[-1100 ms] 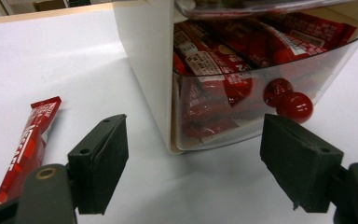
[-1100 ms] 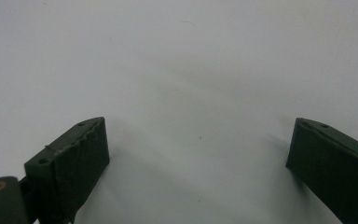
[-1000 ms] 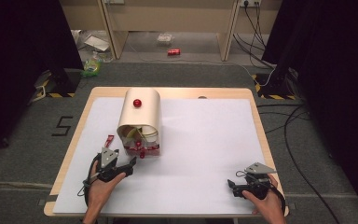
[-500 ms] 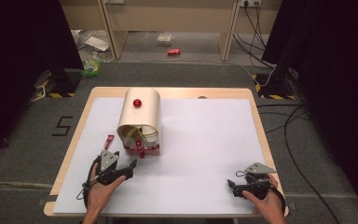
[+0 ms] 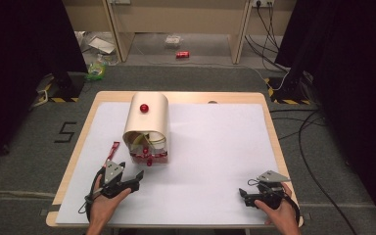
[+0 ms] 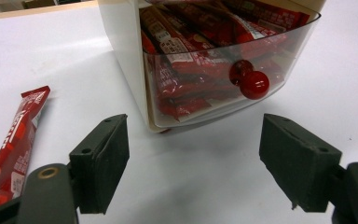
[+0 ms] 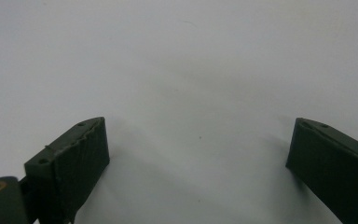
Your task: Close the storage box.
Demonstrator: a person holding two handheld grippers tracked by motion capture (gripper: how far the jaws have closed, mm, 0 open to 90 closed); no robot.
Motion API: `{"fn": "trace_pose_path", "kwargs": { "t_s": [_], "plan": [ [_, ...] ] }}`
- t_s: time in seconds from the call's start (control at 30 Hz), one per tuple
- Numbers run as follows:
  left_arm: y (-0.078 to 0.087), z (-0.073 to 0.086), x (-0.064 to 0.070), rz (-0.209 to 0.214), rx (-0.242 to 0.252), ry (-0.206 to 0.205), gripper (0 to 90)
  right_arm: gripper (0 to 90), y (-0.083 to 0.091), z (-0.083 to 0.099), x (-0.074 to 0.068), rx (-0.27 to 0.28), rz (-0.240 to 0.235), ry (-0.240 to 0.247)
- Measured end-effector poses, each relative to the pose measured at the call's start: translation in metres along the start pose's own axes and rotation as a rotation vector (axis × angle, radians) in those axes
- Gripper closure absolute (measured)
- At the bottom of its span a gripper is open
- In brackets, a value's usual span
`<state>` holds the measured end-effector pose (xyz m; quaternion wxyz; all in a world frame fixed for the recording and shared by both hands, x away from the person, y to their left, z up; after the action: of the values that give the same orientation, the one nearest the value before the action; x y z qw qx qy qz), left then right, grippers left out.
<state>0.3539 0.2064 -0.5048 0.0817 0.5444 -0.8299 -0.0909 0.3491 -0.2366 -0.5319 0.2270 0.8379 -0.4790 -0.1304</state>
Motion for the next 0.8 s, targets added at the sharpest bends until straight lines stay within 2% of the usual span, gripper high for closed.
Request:
{"fn": "trace_pose_path", "kwargs": {
  "t_s": [0.8],
  "plan": [
    [0.016,0.000,0.005,0.021,0.006,-0.007,23.6,5.7,0.000,0.000,0.000,0.001,0.000,0.002]
  ]
}}
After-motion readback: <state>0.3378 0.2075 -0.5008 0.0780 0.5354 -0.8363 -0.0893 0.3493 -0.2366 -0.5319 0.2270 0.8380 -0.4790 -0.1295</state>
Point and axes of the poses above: each handheld gripper's, and its own axes: y roughly backward along the jaws, z roughly out of its underside, x roughly to its right, the point moved 5 cm from there along -y, roughly forward along the jaws, and after that the axes turned 15 degrees about x, right-handed, at the moved point
